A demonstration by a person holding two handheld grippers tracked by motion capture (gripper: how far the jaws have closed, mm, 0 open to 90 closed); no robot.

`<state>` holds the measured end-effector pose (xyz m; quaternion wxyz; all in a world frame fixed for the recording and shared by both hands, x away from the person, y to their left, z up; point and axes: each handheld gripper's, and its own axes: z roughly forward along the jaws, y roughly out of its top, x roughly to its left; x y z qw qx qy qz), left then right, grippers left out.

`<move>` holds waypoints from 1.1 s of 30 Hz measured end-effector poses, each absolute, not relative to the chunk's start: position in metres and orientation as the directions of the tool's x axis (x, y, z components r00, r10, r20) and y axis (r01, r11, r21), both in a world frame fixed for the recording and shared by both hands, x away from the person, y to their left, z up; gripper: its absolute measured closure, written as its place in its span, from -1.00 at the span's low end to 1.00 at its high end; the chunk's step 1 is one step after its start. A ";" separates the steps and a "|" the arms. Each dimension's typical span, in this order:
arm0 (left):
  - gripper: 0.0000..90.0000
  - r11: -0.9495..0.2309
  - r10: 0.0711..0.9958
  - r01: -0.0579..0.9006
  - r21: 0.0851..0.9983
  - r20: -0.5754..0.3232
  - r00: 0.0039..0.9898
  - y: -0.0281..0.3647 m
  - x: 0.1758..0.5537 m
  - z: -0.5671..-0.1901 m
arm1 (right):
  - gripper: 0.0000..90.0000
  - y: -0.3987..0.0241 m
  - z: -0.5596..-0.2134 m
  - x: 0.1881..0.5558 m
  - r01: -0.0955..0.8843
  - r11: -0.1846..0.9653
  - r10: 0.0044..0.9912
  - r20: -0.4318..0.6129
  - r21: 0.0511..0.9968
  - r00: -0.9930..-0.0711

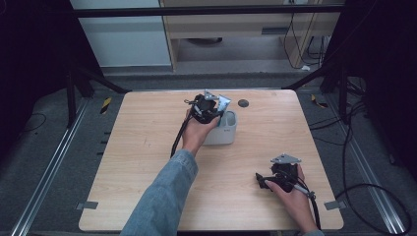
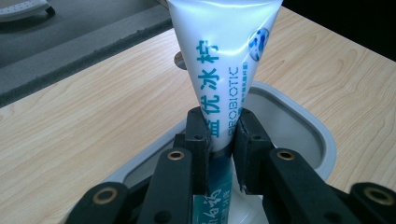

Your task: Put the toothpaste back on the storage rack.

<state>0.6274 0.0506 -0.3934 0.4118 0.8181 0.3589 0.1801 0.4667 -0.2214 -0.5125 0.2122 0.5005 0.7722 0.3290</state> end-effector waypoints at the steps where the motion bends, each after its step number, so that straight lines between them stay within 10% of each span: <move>1: 0.71 -0.403 0.736 0.438 0.803 -0.001 0.677 0.050 0.627 -0.393 | -0.99 -0.221 -0.512 0.467 0.633 0.282 0.912 0.003 0.721 -0.409; 33: 0.68 -0.411 0.729 0.444 0.796 -0.005 0.685 0.049 0.627 -0.392 | -0.99 -0.221 -0.512 0.467 0.634 0.282 0.912 0.003 0.720 -0.409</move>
